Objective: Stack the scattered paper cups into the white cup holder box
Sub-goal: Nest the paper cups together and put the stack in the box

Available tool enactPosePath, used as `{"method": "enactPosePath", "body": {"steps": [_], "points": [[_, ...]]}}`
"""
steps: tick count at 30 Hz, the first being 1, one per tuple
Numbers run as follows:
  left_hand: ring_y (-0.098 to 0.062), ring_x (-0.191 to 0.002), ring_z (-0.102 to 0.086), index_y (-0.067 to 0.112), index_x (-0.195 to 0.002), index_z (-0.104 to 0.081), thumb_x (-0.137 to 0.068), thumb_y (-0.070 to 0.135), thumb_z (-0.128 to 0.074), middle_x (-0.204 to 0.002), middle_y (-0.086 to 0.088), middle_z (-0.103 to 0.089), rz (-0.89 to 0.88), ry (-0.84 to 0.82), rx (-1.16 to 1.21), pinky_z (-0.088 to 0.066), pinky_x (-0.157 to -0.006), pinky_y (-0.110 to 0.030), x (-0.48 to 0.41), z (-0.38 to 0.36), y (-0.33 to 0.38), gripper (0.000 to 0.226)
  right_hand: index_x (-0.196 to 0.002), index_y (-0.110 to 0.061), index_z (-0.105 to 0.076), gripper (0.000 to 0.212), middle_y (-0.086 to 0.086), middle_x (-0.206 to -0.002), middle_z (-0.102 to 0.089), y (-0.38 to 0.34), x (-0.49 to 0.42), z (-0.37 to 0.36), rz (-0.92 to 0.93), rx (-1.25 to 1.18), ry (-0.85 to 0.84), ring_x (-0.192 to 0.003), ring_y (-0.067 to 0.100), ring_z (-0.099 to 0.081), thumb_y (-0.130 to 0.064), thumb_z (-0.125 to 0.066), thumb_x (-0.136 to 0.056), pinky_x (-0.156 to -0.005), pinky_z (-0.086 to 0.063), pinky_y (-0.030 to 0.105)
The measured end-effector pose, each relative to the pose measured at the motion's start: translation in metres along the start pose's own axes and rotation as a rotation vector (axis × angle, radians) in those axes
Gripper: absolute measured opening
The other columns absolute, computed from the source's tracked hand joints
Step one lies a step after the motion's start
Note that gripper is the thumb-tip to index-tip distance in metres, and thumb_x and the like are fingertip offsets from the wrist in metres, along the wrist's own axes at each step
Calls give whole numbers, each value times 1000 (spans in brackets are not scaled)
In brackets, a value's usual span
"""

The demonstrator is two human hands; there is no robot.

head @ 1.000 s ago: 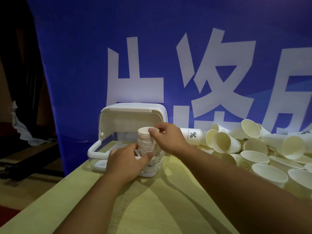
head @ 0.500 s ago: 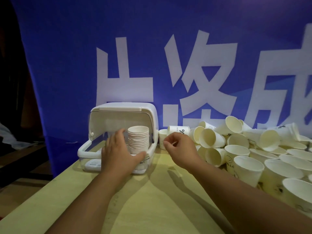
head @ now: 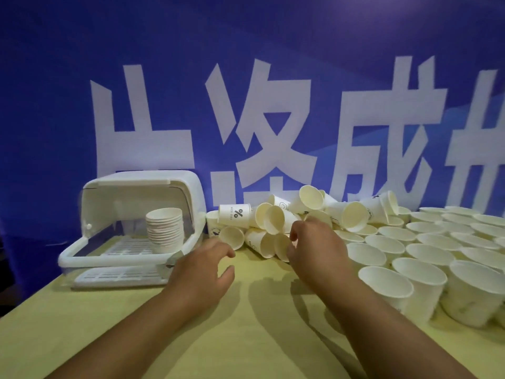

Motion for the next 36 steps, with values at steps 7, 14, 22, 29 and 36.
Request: {"method": "enactPosePath", "body": {"steps": [7, 14, 22, 29, 36], "points": [[-1, -82, -59, 39, -131, -65, -93, 4, -63, -151, 19, -36, 47, -205, 391, -49, -84, -18, -59, -66, 49, 52, -103, -25, -62, 16, -2, -96, -67, 16, 6, -6, -34, 147, -142, -88, 21, -62, -21, -62, -88, -67, -46, 30], [-20, -106, -63, 22, -149, -52, -97, 0, -48, -151, 2, -48, 94, -229, 433, -52, -86, -30, -90, -106, 82, 57, -107, -22, -64, 13, 0, -97, -68, 26, 5, -9, -31, 173, -190, -80, 20, -59, -20, -60, -94, -70, -47, 29], [-9, -103, -63, 25, -117, -64, -95, 0, -54, -117, 5, -66, 252, 78, 529, -49, -82, -18, -77, -52, 69, 34, -97, -25, -68, 13, -1, -88, -63, 23, 0, 12, -38, 149, -56, -80, 22, -45, -24, -57, -92, -70, -41, 34], [-12, -70, -52, 26, -101, -44, -91, 21, -69, -83, 5, -56, 277, 339, 411, -39, -57, -23, -31, 22, 33, 27, -101, -24, -76, 22, -4, -98, -49, -4, 8, -2, 131, -128, -39, -99, 21, -44, -38, -59, -97, -82, -43, 37], [-21, -87, -53, 27, -77, -49, -89, 49, -69, -88, 8, -53, 266, 277, 74, -49, -73, -38, -5, 34, -7, 33, -96, -30, -69, 11, -7, -142, -37, -14, 19, -45, 154, -462, -242, -135, 16, -34, -37, -74, -89, -102, -29, 22]]}}
Point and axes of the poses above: each hand's wrist, its own x-axis away from the middle knuckle, its own z-axis out of the back of the hand, y = z × x, the point moved 9 cm from there along -x, towards the middle knuckle
